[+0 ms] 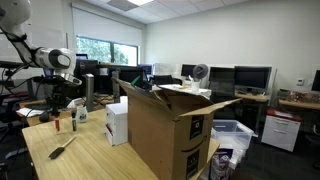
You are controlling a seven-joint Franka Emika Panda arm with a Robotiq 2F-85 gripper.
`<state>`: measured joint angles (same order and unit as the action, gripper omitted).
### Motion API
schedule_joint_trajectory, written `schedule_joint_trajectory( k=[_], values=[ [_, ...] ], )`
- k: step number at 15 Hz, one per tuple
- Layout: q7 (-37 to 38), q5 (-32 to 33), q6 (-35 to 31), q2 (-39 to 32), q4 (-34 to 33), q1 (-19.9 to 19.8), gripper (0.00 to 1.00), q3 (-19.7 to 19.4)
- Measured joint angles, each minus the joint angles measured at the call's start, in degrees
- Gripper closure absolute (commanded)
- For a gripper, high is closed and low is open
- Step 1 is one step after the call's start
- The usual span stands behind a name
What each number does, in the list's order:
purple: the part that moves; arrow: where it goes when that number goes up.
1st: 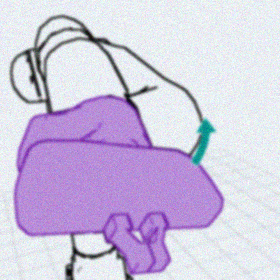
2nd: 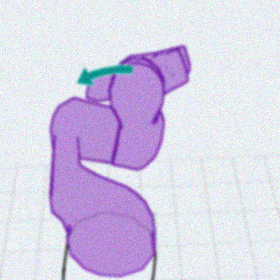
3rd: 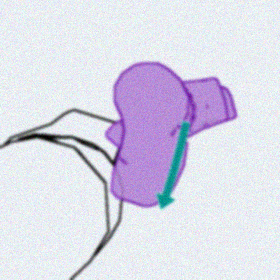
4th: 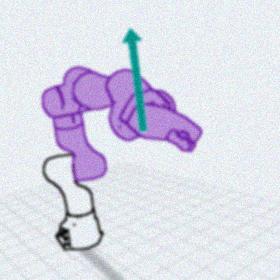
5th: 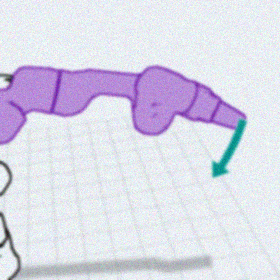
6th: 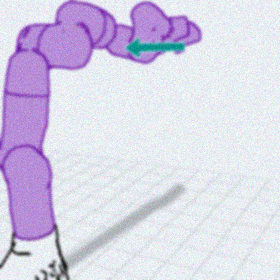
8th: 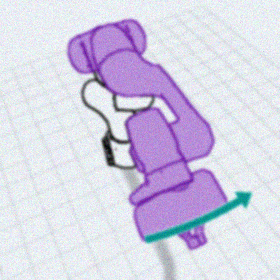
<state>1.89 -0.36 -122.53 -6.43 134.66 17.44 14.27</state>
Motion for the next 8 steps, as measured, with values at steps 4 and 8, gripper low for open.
schedule_joint_trajectory(
  k=[4,8],
  values=[
    [-0.34,0.00,-0.10,0.00,0.06,0.00,0.92,0.00],
    [-0.36,0.00,-0.80,0.00,0.41,0.00,0.92,0.00]
  ],
)
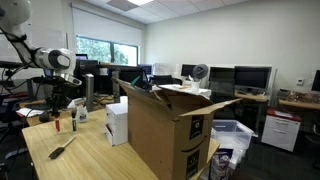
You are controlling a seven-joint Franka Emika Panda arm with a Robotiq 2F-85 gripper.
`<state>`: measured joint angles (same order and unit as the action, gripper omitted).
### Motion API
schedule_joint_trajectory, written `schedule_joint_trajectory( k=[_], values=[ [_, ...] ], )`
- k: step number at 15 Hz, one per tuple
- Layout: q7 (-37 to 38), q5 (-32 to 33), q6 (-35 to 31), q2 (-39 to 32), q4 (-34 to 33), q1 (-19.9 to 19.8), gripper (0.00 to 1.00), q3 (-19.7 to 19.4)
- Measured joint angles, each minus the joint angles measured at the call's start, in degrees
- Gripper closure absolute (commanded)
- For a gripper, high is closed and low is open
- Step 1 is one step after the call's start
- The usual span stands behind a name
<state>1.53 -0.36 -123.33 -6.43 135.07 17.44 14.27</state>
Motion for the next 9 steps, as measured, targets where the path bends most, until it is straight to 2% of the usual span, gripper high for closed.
schedule_joint_trajectory(
  k=[6,8,9],
  values=[
    [-0.15,0.00,-0.38,0.02,0.28,0.00,0.92,0.04],
    [-0.17,0.00,-0.38,0.02,0.28,0.00,0.54,0.06],
    [-0.18,0.00,-0.38,0.01,0.30,0.00,0.51,0.07]
  ],
)
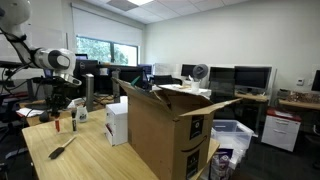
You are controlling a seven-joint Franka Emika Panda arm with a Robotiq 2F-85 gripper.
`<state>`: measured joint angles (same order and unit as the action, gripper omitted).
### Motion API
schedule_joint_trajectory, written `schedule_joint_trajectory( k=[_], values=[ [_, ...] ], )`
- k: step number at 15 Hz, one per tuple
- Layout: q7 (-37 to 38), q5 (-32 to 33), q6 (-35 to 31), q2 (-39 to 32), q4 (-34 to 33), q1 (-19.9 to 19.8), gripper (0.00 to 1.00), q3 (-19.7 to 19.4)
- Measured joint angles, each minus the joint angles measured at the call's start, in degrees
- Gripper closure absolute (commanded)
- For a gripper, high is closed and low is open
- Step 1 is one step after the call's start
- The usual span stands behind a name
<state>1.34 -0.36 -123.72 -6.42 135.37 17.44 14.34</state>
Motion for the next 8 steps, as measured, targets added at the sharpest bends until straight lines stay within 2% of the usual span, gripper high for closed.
schedule_joint_trajectory(
  k=[8],
  values=[
    [-0.10,0.00,-0.16,0.00,0.50,0.01,0.05,0.46]
  ],
)
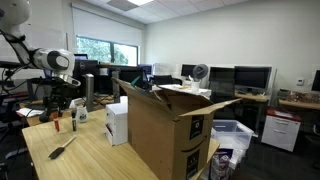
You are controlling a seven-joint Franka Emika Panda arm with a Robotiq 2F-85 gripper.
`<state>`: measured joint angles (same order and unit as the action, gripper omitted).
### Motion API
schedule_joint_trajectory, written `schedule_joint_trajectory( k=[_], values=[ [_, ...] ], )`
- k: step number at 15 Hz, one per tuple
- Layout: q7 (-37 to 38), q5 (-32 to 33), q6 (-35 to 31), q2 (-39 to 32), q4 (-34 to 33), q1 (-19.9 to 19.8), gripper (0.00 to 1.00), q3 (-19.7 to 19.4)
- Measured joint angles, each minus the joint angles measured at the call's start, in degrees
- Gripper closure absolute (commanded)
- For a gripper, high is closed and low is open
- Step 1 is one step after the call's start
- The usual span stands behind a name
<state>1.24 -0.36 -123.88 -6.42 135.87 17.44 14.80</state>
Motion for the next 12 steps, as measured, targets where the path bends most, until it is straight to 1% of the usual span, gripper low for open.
schedule_joint_trajectory(
  k=[1,3,9,12],
  values=[
    [0.00,0.00,-0.04,0.00,0.03,0.00,0.01,0.07],
    [-0.04,0.00,-0.34,0.06,0.03,0.00,0.00,0.26],
    [-0.84,-0.01,-1.55,2.22,0.01,0.11,0.00,1.50],
    [-1.00,-0.06,-3.55,3.74,-0.14,0.23,0.00,2.45]
  ],
)
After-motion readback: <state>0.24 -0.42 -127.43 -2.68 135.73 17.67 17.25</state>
